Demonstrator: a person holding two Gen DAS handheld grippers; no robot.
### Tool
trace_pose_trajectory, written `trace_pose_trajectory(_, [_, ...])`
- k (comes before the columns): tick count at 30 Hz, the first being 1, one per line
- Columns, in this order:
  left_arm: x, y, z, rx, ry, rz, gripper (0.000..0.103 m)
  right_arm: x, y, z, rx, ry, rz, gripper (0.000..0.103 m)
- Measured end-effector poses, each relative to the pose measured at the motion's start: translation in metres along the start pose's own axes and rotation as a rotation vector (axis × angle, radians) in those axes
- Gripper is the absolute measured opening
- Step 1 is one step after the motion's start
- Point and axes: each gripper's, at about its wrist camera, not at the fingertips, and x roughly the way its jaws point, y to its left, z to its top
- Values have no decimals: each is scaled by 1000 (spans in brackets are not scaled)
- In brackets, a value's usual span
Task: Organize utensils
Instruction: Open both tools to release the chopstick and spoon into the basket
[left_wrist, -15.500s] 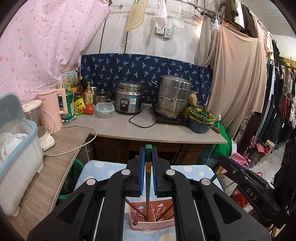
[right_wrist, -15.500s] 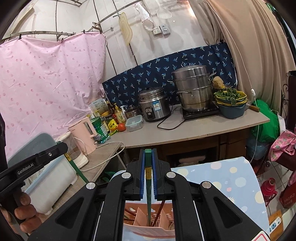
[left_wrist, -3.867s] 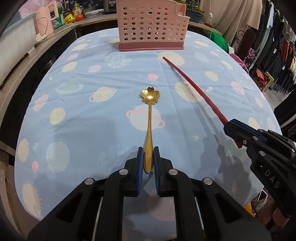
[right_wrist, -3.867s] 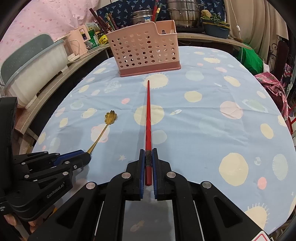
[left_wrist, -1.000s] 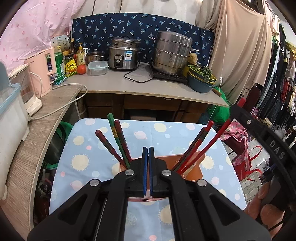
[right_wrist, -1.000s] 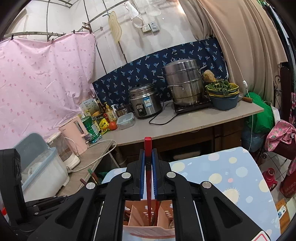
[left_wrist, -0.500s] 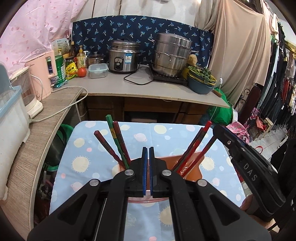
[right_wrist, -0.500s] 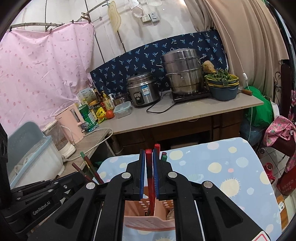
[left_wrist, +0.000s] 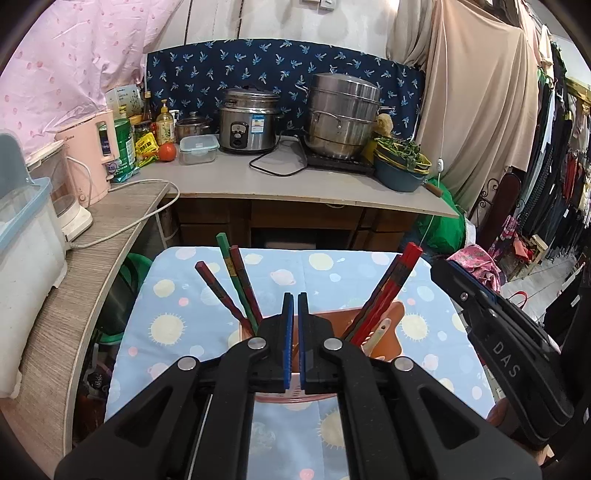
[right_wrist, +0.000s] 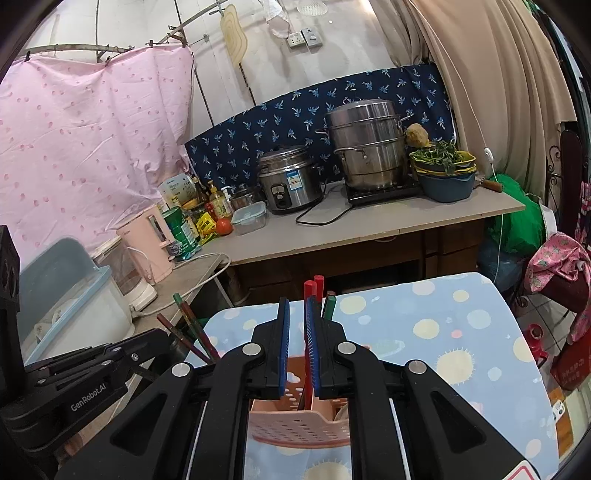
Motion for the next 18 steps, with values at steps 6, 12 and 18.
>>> trace_pose_trajectory(6, [-15,0,-9,4,-17,38,1,-17,4,-17,-32,30,-9,12])
trace_pose_trajectory(12, [-28,0,-28,13,-15,94,2,-37,16,-39,-87,55,-18,21])
trace_pose_trajectory(18, [-38,-1,-50,21,1,136,4,-57,24,-59,-116,62,-27,30])
